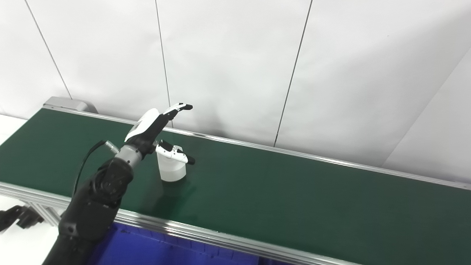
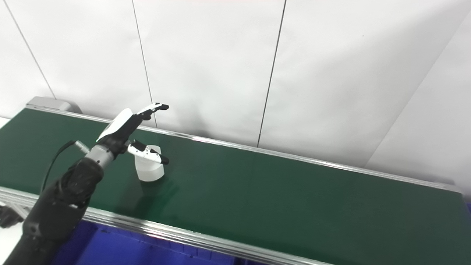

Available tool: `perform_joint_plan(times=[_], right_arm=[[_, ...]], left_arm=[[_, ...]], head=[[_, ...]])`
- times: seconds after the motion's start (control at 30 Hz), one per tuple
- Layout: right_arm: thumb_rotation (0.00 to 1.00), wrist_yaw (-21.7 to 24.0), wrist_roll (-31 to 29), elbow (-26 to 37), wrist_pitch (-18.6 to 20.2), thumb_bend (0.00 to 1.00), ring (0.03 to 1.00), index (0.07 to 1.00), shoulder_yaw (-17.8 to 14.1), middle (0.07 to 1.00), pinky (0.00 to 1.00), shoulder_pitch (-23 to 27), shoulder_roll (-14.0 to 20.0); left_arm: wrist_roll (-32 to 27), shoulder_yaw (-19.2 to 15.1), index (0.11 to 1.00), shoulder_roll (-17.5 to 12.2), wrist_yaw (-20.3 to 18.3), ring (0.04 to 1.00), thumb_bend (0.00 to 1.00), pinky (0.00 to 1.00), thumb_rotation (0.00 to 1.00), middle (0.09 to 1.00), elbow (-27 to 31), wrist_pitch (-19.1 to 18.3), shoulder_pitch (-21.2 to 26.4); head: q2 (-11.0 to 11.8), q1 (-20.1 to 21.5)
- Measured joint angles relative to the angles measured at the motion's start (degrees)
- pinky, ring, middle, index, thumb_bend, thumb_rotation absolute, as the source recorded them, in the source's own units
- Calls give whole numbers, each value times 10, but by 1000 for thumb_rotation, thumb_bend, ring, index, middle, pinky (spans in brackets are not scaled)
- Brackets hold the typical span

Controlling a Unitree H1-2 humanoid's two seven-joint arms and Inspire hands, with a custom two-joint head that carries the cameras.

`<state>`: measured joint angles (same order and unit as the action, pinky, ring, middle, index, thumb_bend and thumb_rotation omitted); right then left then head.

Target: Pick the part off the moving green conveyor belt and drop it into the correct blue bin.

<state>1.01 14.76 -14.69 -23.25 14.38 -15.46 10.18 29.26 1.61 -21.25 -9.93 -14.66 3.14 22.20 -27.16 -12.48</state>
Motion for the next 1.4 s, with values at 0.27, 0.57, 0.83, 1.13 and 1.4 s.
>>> perform_joint_plan(times=[0.27,0.57,0.83,1.13,1.4], right_arm=[[199,5,-10,1,0,801,738,815,0,726,699,0,2],[182,6,-11,6,0,793,730,812,1,722,703,-3,2],[186,6,-11,6,0,785,726,813,1,718,705,-4,2],[223,6,-10,6,0,775,737,822,0,721,718,-1,1],[217,6,-12,6,0,770,740,820,-2,720,708,-1,1]], left_arm=[[61,72,903,-8,4,1000,928,1000,152,1000,-87,-31,42],[34,115,925,-8,-71,1000,956,1000,143,1000,-96,-77,62],[43,170,886,-35,-171,971,851,810,2,1000,-54,-183,71],[47,225,737,-54,-278,625,687,528,0,691,-24,-260,113],[63,232,495,-53,-238,435,502,390,0,521,6,-265,95]], head=[[-4,-2],[-10,1],[-11,0],[-12,0],[-15,2]])
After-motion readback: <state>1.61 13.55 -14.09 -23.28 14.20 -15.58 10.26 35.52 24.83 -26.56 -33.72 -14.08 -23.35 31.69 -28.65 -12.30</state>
